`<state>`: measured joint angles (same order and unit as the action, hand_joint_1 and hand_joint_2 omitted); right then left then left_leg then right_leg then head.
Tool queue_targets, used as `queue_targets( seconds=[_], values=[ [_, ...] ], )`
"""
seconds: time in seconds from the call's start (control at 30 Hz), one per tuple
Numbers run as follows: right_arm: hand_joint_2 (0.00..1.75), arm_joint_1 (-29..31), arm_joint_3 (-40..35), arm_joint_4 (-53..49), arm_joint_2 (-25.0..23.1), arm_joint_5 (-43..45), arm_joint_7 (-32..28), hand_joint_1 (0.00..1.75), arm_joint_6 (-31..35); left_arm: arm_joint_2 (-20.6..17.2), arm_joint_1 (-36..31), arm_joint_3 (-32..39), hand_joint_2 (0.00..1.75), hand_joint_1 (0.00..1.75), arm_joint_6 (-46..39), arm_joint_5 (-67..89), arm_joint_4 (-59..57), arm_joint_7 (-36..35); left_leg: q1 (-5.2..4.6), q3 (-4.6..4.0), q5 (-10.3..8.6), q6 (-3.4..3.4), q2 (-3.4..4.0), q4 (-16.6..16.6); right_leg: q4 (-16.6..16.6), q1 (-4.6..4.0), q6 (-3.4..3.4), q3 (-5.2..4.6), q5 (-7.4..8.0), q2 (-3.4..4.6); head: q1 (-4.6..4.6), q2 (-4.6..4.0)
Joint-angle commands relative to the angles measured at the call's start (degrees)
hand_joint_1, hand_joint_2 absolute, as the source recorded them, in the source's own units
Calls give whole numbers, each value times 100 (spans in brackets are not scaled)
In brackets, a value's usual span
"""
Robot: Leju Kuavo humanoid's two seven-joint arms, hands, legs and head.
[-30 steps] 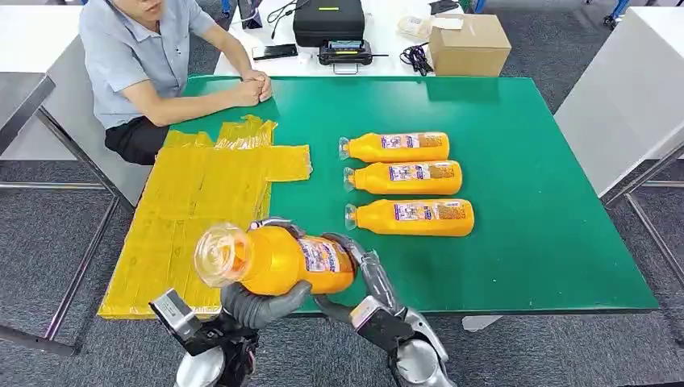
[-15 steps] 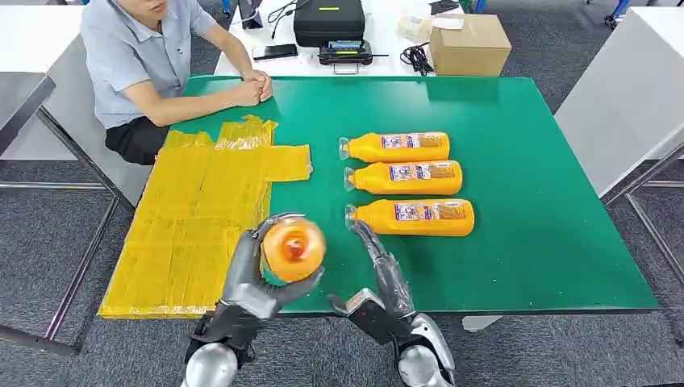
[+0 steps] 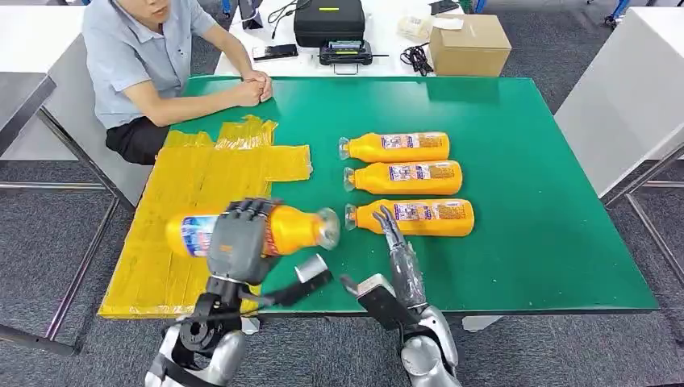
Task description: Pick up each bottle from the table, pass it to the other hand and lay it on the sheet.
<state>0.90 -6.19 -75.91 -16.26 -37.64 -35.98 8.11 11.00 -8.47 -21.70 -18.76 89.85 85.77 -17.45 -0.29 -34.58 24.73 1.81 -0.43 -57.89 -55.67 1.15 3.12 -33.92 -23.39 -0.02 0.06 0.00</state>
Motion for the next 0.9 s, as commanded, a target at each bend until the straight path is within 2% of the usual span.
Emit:
queue_targets(
  seconds=[0.03,0.2,0.23,0.3,0.37,0.5,0.6,0.63,0.67,0.7,0.73,0.77,0.8,0.87,0.9],
  values=[
    [175,361,496,646,-4,134,-119,0,-104,-710,-884,-673,175,175,170,15,-1536,-245,8,30,0,-15,-10,11,10,-8,-19,34,-4,-14,0,0],
    [175,377,504,698,-27,133,-145,0,-124,-629,-940,-458,175,175,54,15,-1807,-94,4,25,-2,-11,-13,11,10,-5,-13,29,-4,-17,0,0],
    [175,452,443,839,-104,145,-223,0,-149,-425,-1166,310,175,175,-281,15,-2874,396,3,22,1,-5,-4,9,8,-3,-8,26,-2,0,0,0],
    [175,449,430,860,-107,146,-225,0,-150,-468,-1202,246,175,175,-368,15,-3039,411,4,16,0,-8,-3,8,6,-4,-11,23,-1,1,2,0],
    [175,447,425,910,-105,147,-222,0,-164,-368,-1191,470,175,148,-308,15,-3196,485,7,25,4,-10,2,7,7,-7,-15,29,-3,5,2,0],
    [175,497,464,1108,-110,181,-261,0,-124,-318,-1279,712,175,162,-344,15,-3594,519,6,13,1,-6,0,5,5,-5,-8,19,-1,3,2,0],
    [175,545,454,1205,-112,185,-292,0,-140,-285,-1350,882,175,162,-394,15,-3857,562,9,23,4,-9,2,5,5,-9,-13,28,-3,4,2,0],
    [175,552,447,1217,-111,183,-303,0,-142,-280,-1366,920,175,155,-405,15,-3917,582,6,13,1,-6,-1,4,5,-6,-9,19,-1,2,2,0],
    [175,555,445,1219,-111,184,-303,0,-144,-283,-1373,922,175,141,-375,15,-3947,589,12,29,7,-11,4,5,8,-12,-15,35,-4,5,5,0],
    [175,560,443,1223,-110,184,-307,0,-146,-282,-1380,920,175,140,-400,15,-3986,584,7,17,3,-8,0,4,5,-7,-11,24,-2,3,2,0],
    [175,563,444,1224,-106,184,-310,0,-143,-226,-1361,1026,175,72,-382,15,-4023,608,12,25,7,-11,5,3,5,-11,-15,32,-5,6,2,0],
    [175,584,444,1246,-96,187,-310,0,-148,-209,-1391,1125,175,33,-309,15,-4117,641,7,16,3,-8,0,4,4,-6,-11,22,-3,2,2,0],
    [175,608,448,1261,-86,188,-310,0,-153,-216,-1403,1135,175,33,-315,15,-4154,655,5,11,2,-6,-2,3,3,-4,-9,18,-3,1,2,0],
    [175,667,439,1335,-61,197,-329,0,-153,-80,-1433,1543,175,7,-247,15,-4338,771,6,12,3,-7,-4,2,2,-6,-11,20,-4,-1,2,0],
    [175,698,443,1371,-51,204,-336,0,-151,-81,-1441,1579,175,7,-284,15,-4374,813,10,24,8,-10,2,1,3,-9,-14,31,-7,4,5,0]
  ],
)
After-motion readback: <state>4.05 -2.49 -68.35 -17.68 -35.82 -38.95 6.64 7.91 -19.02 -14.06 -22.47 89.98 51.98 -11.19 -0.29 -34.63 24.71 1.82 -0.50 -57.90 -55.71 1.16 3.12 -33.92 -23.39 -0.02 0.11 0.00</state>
